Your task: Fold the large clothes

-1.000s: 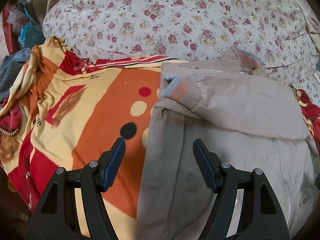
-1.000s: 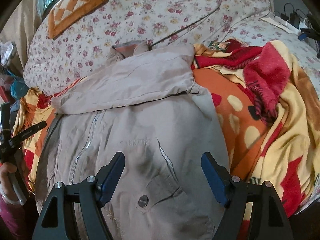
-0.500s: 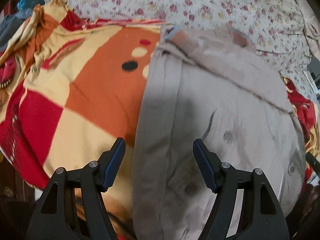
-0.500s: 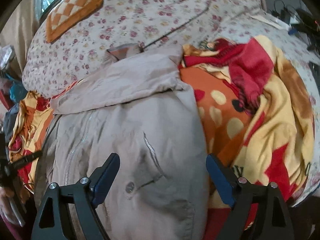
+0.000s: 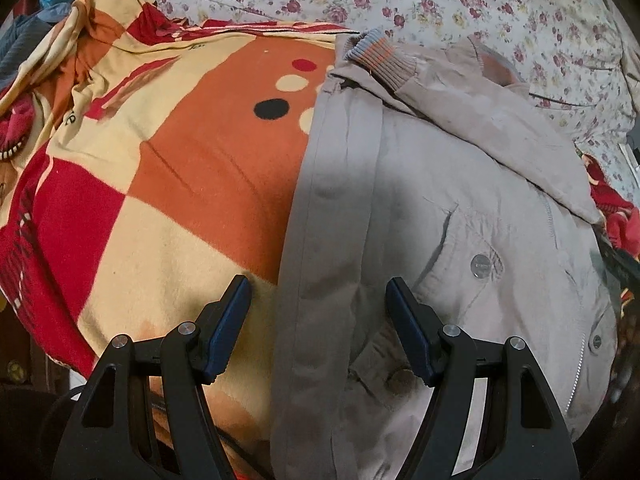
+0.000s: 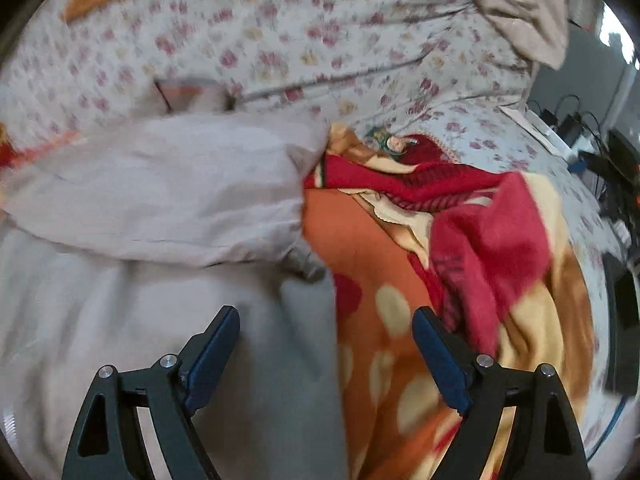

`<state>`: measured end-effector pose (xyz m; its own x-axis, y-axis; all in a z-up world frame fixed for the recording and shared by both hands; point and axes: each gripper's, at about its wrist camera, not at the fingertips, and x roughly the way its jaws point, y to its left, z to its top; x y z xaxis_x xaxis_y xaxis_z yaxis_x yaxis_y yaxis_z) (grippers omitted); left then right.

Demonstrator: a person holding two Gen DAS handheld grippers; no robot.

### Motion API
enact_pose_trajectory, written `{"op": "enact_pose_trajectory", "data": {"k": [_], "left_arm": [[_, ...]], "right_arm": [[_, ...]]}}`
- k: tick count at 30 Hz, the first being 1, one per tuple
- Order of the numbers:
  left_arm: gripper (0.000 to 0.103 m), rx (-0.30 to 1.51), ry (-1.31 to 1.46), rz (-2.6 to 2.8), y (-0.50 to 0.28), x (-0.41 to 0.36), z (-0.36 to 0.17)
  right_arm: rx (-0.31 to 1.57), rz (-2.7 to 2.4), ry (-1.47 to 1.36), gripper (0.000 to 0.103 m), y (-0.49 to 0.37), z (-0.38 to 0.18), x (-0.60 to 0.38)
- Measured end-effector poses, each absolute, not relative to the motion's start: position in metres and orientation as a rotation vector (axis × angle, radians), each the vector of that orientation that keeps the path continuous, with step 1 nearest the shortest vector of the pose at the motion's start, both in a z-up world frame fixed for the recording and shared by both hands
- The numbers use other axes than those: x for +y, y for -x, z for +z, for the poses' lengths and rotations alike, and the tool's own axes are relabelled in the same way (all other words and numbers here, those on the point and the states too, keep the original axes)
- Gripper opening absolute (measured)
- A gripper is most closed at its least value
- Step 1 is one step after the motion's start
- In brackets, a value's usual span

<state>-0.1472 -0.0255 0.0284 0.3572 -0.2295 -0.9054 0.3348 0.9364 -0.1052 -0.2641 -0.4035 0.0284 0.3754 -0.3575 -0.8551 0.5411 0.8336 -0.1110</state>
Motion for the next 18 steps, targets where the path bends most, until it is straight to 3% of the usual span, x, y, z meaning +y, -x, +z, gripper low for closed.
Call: {"op": "enact_pose_trajectory", "data": {"k": [1, 2, 5, 6, 13, 18], "left_arm": [[0.071, 1.149, -0.103, -0.364, 0.146, -0.026, 0.028], [0.071, 1.149, -0.101, -0.361, 0.145, -0.025, 0.028], [0.071, 1.146, -0.101, -0.353, 0.143, -0.025, 0.026], [0.071, 1.144, -0.104, -0.352, 0.142, -0.026, 0.026], [0.071, 1.136, -0.123, -0.349, 0.142, -0.027, 0.025], [0.071, 1.137, -0.121, -0.356, 0.144, -0.027, 0.026]], "right_arm": [[1.054, -0.566, -0.229, 0.078, 0.257, 0.022, -0.411], [1.039, -0.539, -0.281, 0.065, 0.253, 0.021, -0.417], [0.98, -0.496, -0.416, 0.04, 0.249, 0.023, -0.434], [0.972, -0.527, -0.427, 0.036, 0.249, 0.023, -0.439], [0.966, -0.579, -0.554, 0.036, 0.27, 0.015, -0.451], [0.937, -0.498, -0.581, 0.068, 0.295, 0.046, -0.433]]}}
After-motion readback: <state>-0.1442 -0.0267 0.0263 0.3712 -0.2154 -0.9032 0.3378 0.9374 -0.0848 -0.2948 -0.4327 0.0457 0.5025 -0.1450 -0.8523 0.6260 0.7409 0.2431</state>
